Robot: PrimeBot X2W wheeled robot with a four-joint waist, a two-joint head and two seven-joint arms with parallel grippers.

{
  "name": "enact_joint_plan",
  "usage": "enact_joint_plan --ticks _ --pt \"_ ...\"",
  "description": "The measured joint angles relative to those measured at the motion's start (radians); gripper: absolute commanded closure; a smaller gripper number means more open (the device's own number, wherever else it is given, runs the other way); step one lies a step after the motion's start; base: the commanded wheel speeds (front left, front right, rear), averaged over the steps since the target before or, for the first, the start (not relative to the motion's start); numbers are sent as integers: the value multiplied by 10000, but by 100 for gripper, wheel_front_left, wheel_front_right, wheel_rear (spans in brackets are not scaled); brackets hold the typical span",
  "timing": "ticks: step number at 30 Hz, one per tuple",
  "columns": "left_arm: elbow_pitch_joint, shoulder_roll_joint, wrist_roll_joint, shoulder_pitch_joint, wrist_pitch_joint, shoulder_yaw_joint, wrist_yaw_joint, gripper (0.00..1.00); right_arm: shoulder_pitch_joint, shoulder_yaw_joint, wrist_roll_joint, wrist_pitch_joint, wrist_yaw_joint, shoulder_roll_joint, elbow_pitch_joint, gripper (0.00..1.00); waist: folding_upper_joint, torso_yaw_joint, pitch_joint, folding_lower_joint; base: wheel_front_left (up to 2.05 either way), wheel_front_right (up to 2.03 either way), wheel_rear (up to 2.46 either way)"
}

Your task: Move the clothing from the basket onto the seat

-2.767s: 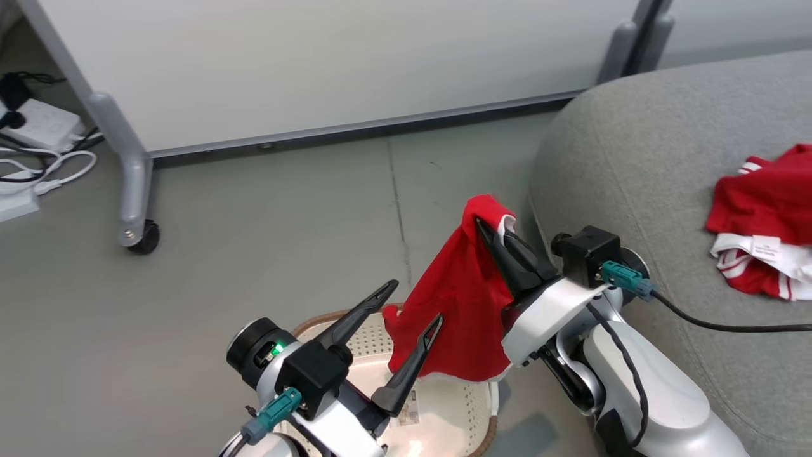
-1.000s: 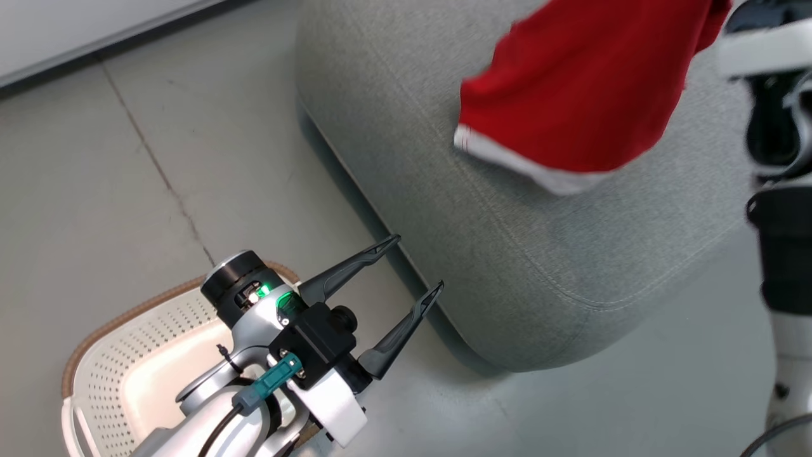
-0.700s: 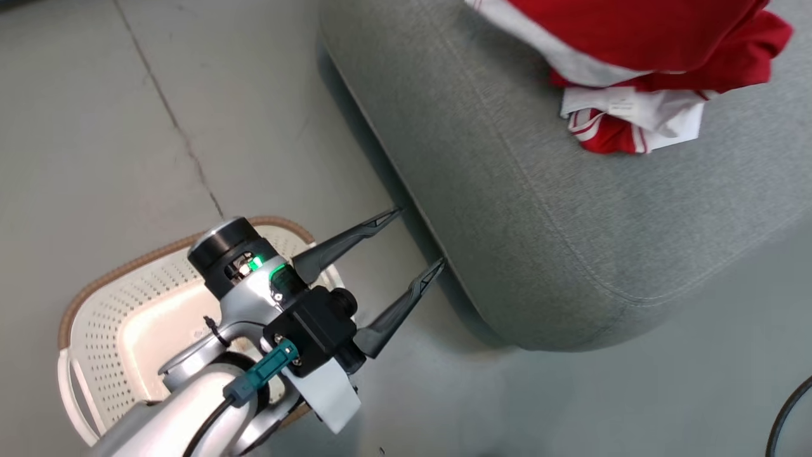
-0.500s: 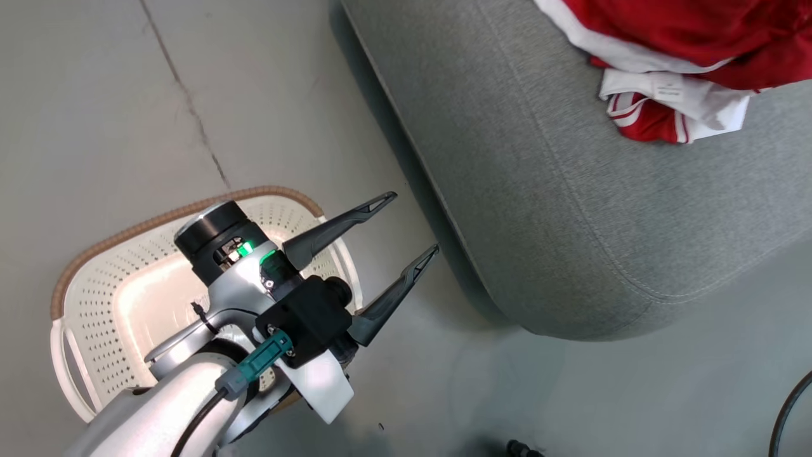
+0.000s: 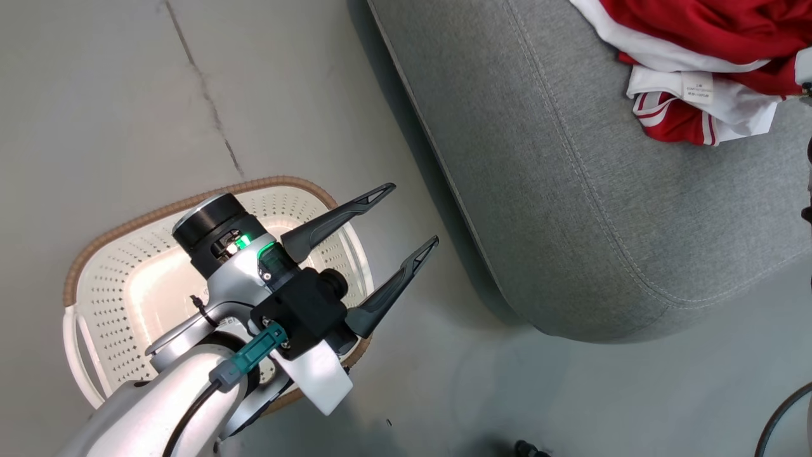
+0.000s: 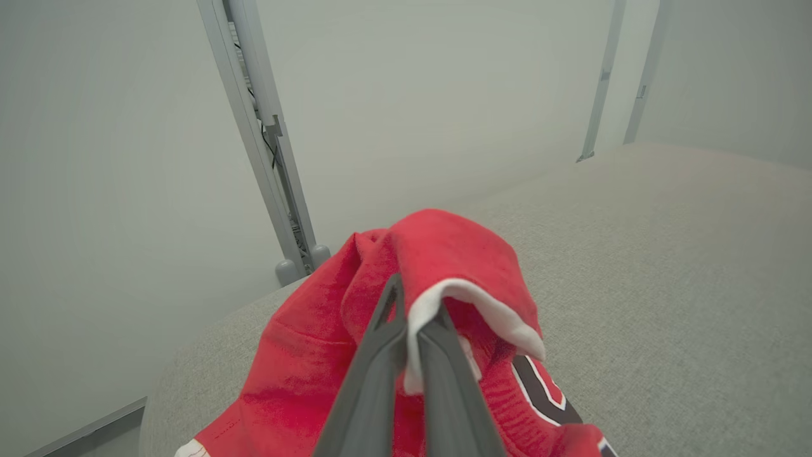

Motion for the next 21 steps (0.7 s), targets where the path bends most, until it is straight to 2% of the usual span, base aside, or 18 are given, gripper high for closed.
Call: enact_joint_plan --ticks 4,10,16,21 --pt "280 -267 -153 30 -343 -6 134 0 399 61 -228 0 0 -102 27 0 0 77 -403 0 0 0 0" --pt "838 -713 -426 388 -953 -33 422 0 1535 -12 -464 -10 0 -265 -593 0 0 334 -1206 0 0 0 0" --pt "1419 -1060 -777 957 -1530 100 842 0 3143 56 -757 -12 -2 -138 -2038 0 0 795 -2148 0 0 0 0" --pt "1789 -1273 -1218 1470 -1894 435 1279 0 4499 318 -1016 -12 -2 245 -3413 0 0 1351 -2852 0 0 0 0"
